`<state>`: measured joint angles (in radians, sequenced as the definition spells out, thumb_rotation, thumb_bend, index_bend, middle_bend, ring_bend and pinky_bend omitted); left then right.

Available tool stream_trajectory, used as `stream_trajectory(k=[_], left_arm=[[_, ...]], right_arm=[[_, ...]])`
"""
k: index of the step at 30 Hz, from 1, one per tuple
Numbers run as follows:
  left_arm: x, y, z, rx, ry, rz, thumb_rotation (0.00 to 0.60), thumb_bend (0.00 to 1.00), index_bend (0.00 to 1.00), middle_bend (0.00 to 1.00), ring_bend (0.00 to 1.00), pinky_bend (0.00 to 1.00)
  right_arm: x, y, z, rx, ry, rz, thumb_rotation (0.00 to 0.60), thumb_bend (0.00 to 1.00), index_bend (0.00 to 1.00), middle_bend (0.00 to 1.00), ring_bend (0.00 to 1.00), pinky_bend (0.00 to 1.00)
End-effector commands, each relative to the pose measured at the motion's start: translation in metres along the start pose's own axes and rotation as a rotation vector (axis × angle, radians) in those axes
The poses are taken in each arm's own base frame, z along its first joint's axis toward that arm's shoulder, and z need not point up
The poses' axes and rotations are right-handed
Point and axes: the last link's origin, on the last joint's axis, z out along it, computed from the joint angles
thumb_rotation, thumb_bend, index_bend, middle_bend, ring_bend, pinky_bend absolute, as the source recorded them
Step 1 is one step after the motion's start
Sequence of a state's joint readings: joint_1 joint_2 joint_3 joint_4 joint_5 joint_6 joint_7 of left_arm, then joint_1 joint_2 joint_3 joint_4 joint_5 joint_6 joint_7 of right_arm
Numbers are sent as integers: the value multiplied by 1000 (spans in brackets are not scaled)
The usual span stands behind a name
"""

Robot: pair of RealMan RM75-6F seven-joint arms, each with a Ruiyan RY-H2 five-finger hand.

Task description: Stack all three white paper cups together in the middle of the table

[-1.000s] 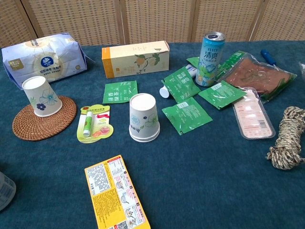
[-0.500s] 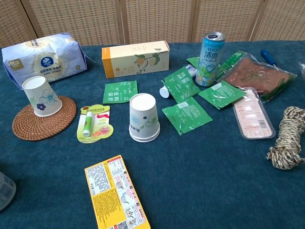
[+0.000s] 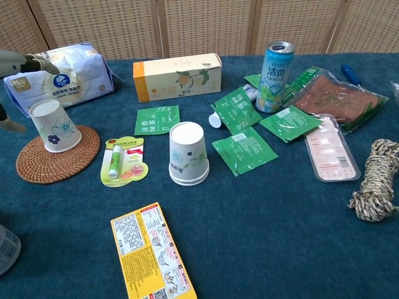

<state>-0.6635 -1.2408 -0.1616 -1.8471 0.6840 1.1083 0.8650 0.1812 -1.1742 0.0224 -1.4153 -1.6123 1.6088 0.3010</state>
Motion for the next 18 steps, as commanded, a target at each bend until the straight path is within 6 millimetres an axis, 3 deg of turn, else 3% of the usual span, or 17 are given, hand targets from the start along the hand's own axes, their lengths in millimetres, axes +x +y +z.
stream_trajectory(k=[1, 12, 15, 18], left_arm=[[-5, 7, 12, 14, -12, -7, 600, 232, 0, 0, 0, 174], [-18, 12, 24, 48, -43, 7, 600, 232, 17, 0, 0, 315], [-22, 12, 27, 55, -50, 7, 600, 232, 72, 2, 11, 376], [-24, 13, 29, 61, -49, 19, 600, 234, 193, 84, 90, 402]], right_arm=[[-1, 0, 0, 0, -4, -3, 600, 323, 32, 0, 0, 190], [-3, 3, 0, -11, -8, -2, 600, 322, 32, 0, 0, 190], [-4, 2, 0, -11, -11, -1, 600, 322, 31, 0, 0, 190], [-5, 3, -1, -12, -13, -3, 600, 322, 32, 0, 0, 190]])
